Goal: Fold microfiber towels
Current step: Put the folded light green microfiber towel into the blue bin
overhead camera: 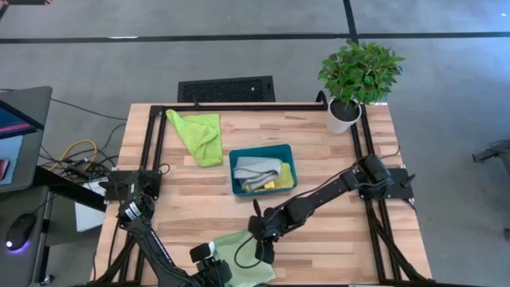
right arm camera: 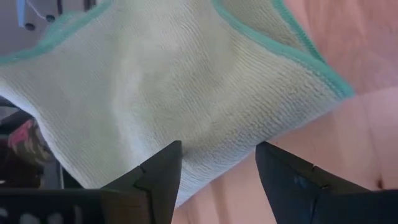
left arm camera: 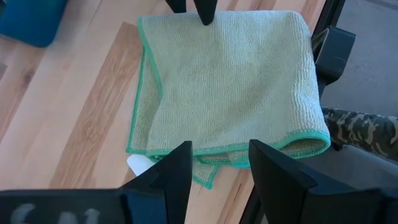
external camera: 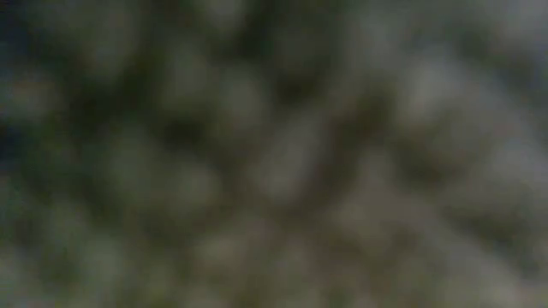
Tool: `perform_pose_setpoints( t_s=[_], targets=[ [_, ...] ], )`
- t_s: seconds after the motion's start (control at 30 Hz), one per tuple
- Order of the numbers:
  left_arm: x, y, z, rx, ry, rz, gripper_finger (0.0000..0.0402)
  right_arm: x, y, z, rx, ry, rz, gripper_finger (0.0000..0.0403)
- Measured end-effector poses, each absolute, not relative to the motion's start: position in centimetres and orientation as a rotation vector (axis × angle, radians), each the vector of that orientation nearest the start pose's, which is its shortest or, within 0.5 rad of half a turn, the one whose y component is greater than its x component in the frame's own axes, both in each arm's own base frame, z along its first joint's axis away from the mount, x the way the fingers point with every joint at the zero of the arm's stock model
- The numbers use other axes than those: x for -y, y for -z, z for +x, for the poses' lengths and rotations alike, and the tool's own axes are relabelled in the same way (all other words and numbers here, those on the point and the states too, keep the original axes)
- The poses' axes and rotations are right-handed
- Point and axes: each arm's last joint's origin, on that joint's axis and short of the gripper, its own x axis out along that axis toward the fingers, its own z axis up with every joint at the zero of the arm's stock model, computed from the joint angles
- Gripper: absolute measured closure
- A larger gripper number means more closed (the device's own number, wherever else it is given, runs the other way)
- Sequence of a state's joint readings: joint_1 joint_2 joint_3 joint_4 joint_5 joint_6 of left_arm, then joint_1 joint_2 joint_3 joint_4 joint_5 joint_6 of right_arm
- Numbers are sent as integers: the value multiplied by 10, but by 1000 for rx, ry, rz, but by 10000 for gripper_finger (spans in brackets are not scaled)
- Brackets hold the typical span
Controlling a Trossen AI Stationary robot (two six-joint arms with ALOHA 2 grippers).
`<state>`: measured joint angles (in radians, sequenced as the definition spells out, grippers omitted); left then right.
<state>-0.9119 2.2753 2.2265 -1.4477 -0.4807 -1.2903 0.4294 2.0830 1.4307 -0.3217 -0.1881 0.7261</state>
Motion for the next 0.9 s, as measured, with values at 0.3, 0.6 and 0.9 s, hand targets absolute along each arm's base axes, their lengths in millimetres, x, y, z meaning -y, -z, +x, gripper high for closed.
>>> perform_pose_setpoints(
  t_s=[0.3, 0.6, 0.9],
  targets=[
    [344, -259, 283, -1085, -399, -173, 250, -187, -131, 399, -1143, -177, 526, 175],
    [345, -259, 282, -1090, -395, -175, 250, -190, -118, 406, -1130, -269, 519, 187],
    [345, -259, 282, -1097, -393, -177, 250, -186, -117, 406, -1137, -324, 462, 378]
  ],
)
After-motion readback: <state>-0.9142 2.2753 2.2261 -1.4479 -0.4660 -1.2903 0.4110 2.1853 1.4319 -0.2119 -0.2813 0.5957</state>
